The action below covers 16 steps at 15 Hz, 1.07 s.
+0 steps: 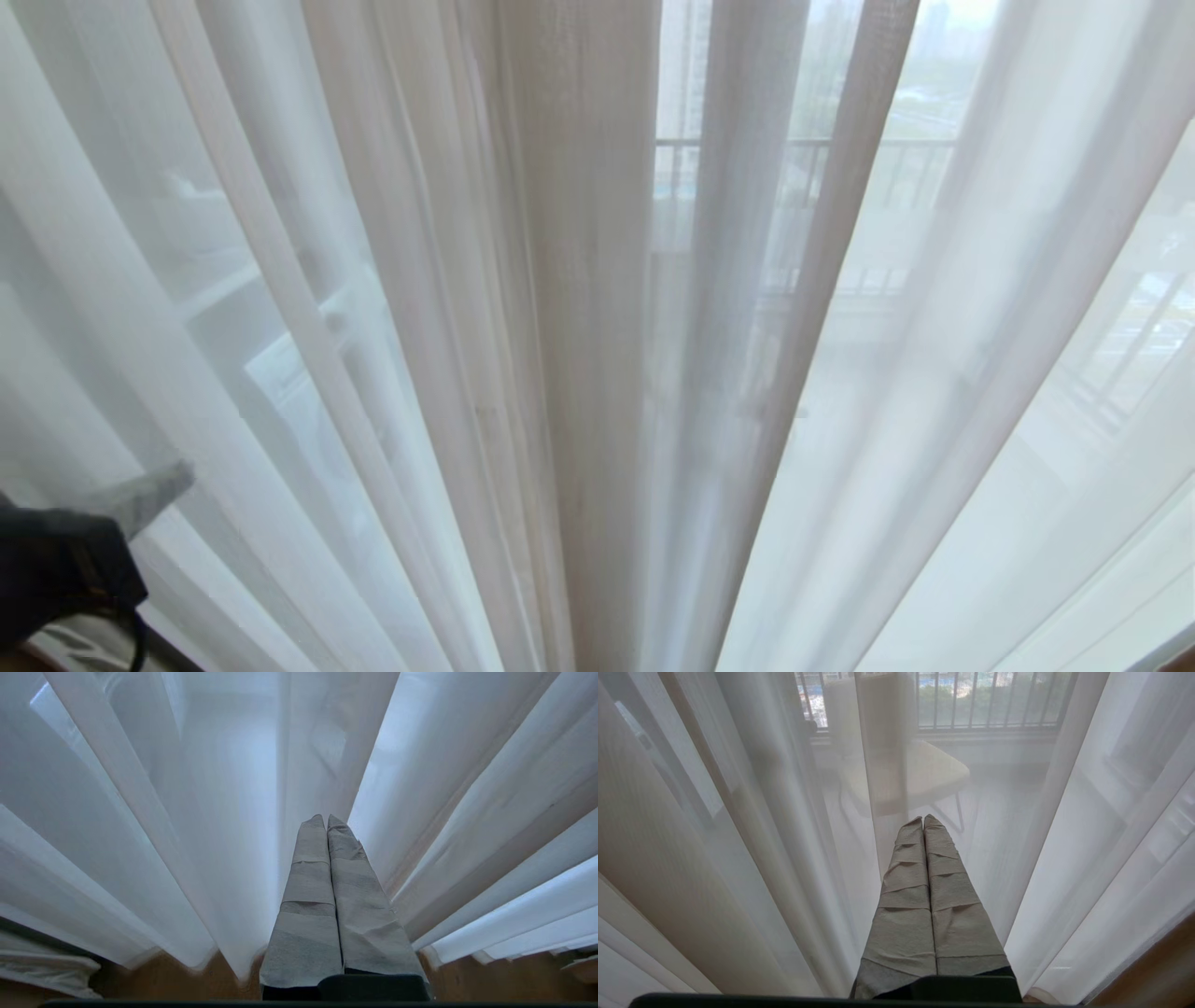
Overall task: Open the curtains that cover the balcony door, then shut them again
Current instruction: Pull the outer curtains open on both sides
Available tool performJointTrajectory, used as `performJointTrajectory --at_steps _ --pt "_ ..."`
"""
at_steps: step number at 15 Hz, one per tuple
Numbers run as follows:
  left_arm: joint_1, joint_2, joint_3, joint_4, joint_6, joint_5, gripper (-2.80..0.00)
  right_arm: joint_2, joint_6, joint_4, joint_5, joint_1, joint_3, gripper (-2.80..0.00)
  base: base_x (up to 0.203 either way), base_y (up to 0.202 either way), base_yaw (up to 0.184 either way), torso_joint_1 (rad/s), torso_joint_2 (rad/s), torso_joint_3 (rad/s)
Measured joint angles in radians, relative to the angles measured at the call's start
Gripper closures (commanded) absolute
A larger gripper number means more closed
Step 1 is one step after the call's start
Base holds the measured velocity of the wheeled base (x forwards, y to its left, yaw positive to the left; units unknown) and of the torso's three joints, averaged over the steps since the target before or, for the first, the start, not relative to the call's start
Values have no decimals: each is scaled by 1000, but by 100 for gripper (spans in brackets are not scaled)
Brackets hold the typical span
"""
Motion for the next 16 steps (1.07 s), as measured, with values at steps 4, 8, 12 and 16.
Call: performJointTrajectory --at_steps 4,8,12,16 --pt "-4 -223 227 -11 0 22 0 0 0 0 0 0 0 0 0 0 0 0 0 0" --pt "-7 -522 294 168 17 91 0 0 0 -1 0 0 0 0 0 0 0 0 0 0" --pt "-4 -782 307 285 19 146 0 0 0 0 0 0 0 0 0 0 0 0 0 0" --pt "-2 -889 309 298 19 154 0 0 0 0 0 0 0 0 0 0 0 0 0 0"
